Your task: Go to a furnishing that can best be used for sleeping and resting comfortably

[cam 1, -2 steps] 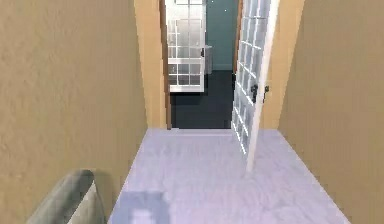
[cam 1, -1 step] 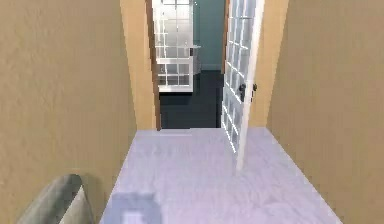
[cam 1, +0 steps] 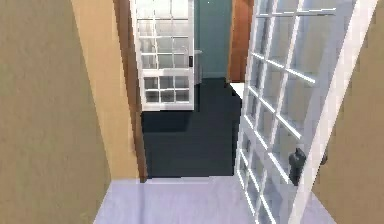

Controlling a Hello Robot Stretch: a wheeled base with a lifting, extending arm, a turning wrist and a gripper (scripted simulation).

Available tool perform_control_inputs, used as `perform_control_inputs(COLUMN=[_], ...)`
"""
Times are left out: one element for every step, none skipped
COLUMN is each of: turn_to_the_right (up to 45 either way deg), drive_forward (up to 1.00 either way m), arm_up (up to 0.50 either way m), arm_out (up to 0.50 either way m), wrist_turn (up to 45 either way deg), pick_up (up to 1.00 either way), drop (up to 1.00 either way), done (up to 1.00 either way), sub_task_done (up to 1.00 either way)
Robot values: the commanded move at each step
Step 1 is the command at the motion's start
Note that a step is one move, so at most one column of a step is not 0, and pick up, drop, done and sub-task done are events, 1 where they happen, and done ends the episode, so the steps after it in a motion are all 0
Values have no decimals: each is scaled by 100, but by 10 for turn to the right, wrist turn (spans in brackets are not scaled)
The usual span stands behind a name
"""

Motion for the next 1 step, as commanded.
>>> perform_control_inputs(turn_to_the_right=[0], drive_forward=[100], arm_up=[0], arm_out=[0], wrist_turn=[0], pick_up=[0], drop=[0], done=[0], sub_task_done=[0])
